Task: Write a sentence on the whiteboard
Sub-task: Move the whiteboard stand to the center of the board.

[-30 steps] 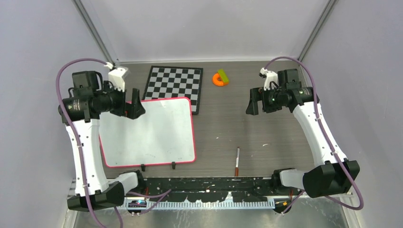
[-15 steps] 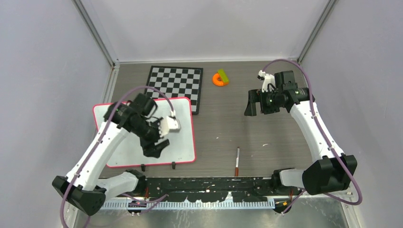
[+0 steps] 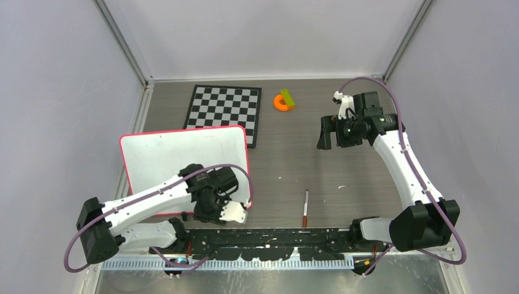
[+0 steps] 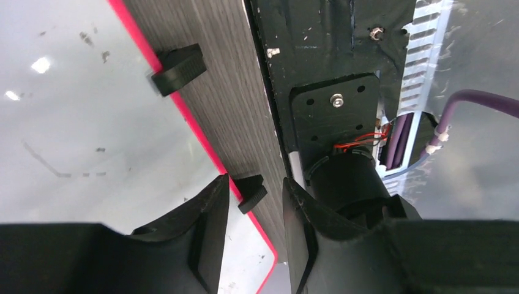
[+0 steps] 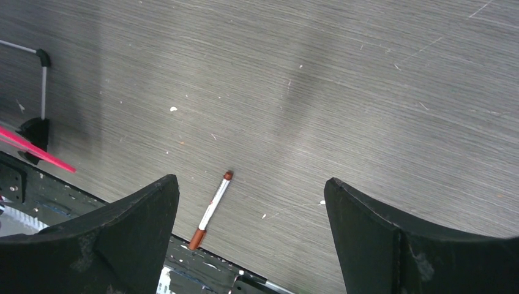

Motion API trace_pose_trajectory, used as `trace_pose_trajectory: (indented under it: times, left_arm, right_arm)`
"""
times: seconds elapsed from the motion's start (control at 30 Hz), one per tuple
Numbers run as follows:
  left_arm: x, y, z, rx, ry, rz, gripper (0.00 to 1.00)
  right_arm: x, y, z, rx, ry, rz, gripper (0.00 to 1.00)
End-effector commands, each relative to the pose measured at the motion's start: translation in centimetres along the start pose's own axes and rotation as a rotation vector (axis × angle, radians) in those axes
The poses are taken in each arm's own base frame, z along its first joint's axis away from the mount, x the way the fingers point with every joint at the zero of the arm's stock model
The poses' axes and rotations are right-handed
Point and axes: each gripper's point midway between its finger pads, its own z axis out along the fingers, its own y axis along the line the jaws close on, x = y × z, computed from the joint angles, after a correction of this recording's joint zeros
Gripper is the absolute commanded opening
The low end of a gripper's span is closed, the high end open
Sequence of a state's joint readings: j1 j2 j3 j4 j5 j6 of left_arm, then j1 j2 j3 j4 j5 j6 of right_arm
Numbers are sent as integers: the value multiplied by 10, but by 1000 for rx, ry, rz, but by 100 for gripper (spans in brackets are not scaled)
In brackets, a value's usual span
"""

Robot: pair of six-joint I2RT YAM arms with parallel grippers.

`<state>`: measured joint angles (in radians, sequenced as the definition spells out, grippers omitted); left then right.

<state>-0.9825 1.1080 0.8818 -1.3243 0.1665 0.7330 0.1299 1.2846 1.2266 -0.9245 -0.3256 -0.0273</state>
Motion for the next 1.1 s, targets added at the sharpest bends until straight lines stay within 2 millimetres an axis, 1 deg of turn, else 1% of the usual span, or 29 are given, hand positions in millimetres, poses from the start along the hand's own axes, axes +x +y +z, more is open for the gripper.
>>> trace_pose_trajectory:
  times: [0.0, 0.13, 0.27, 0.47, 0.7, 0.8, 0.87, 0.93, 1.0, 1.07]
  left_arm:
    - [-9, 11, 15, -38, 1, 105, 38]
    - [-18, 8, 29, -2, -14, 135, 37]
    - [-25, 10, 43, 5, -12, 169, 36]
    - [-39, 28, 56, -24, -1, 205, 35]
    - [-82, 58, 51, -100, -95, 211, 36]
    - [-97, 71, 52, -129, -115, 211, 37]
    - [-104, 80, 51, -155, -119, 210, 38]
    - [-109, 85, 50, -163, -117, 212, 39]
    - [-111, 84, 44, -158, -118, 226, 39]
    - [-112, 81, 32, -157, -126, 249, 43]
  right_arm:
    - [-8, -3, -9, 36, -61, -28, 93]
    - [-8, -2, -10, 37, -65, -25, 93]
    - [-10, -2, -13, 43, -74, -25, 93]
    - [-12, -3, -14, 48, -78, -22, 93]
    - [-12, -4, -15, 47, -81, -17, 93]
    - [-11, -5, -14, 48, -79, -16, 93]
    - [-11, -5, -15, 49, -82, -16, 93]
    - [-10, -5, -15, 50, -82, -19, 93]
    - [-8, -6, -14, 51, -81, -20, 93]
    - [-8, -6, -15, 52, -83, -23, 93]
